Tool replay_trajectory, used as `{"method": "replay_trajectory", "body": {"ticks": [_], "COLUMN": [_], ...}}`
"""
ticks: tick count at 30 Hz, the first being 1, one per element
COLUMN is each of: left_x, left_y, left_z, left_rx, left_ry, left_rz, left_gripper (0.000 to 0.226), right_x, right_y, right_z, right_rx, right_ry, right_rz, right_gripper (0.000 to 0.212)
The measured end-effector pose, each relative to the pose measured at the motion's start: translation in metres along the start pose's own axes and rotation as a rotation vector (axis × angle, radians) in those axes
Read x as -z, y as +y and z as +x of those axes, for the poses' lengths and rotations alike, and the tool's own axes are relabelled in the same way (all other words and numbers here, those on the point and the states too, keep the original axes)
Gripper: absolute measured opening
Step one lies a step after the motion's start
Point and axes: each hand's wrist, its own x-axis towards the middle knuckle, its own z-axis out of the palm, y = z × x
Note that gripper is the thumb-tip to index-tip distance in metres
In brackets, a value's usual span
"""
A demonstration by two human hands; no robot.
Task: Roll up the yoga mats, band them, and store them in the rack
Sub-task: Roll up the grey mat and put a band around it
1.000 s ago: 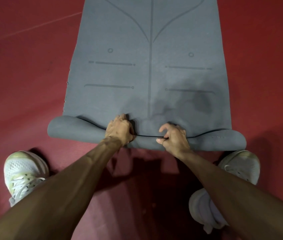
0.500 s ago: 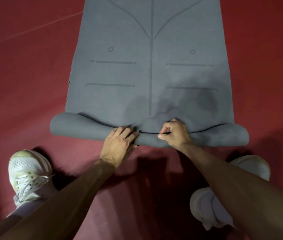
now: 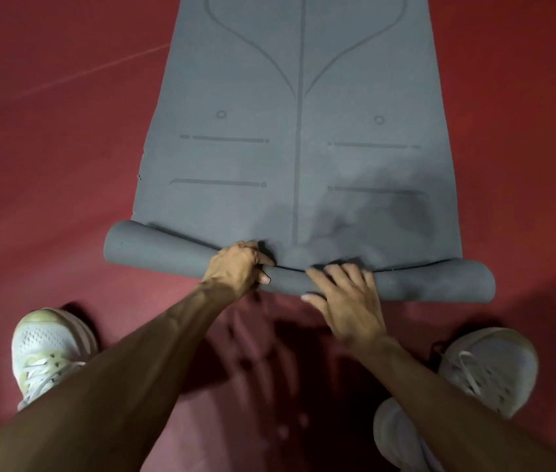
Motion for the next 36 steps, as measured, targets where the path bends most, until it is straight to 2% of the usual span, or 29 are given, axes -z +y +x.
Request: {"method": "replay_trajectory", "body": {"ticks": [3, 6, 9, 12, 14, 17, 19, 22, 25, 27, 29, 32, 36], "left_x": [0.001, 0.0, 0.0, 0.005, 0.004, -0.005, -0.012, -0.014, -0.005, 0.003, 0.012, 0.022, 0.022], "left_y": [-0.002, -0.003, -0.005, -0.004, -0.006, -0.013, -0.019, -0.021, -0.019, -0.021, -0.021, -0.018, -0.019], "left_z": [0.002, 0.001, 0.0, -0.001, -0.003, -0.014, -0.019, -0.017, -0.01, -0.004, 0.005, 0.02, 0.037], "left_rx": [0.002, -0.012, -0.024, -0.072, -0.11, -0.149, -0.188, -0.206, -0.195, -0.187, -0.165, -0.146, -0.081], "left_ry": [-0.034, -0.032, 0.003, 0.027, 0.037, 0.143, 0.171, 0.254, 0.217, 0.13, 0.075, 0.025, 0.028], "left_rz": [-0.033, -0.068, -0.071, -0.068, 0.037, 0.164, 0.236, 0.2, 0.152, 0.153, 0.091, 0.044, -0.026], "left_gripper": [0.038, 0.038, 0.046, 0.034, 0.03, 0.059, 0.072, 0.061, 0.053, 0.055, 0.046, 0.026, 0.023], "right_x": [-0.006, -0.009, -0.008, -0.002, 0.002, 0.008, 0.012, 0.014, 0.016, 0.017, 0.016, 0.013, 0.004], "right_y": [0.001, 0.011, 0.019, 0.02, 0.022, 0.029, 0.03, 0.029, 0.031, 0.031, 0.032, 0.033, 0.033], "right_z": [-0.009, -0.004, 0.005, 0.017, 0.028, 0.049, 0.058, 0.068, 0.081, 0.087, 0.088, 0.09, 0.085], "right_rx": [0.012, 0.004, 0.029, -0.003, -0.011, -0.027, -0.058, -0.082, -0.091, -0.101, -0.1, -0.079, -0.053], "right_ry": [-0.002, 0.048, 0.019, -0.025, -0.09, -0.257, -0.301, -0.339, -0.386, -0.376, -0.331, -0.261, -0.1], "right_rz": [0.021, 0.179, 0.251, 0.297, 0.303, 0.323, 0.359, 0.338, 0.318, 0.323, 0.33, 0.307, 0.21], "right_gripper": [0.048, 0.039, 0.036, 0.038, 0.041, 0.029, 0.026, 0.024, 0.023, 0.021, 0.017, 0.011, 0.008]}}
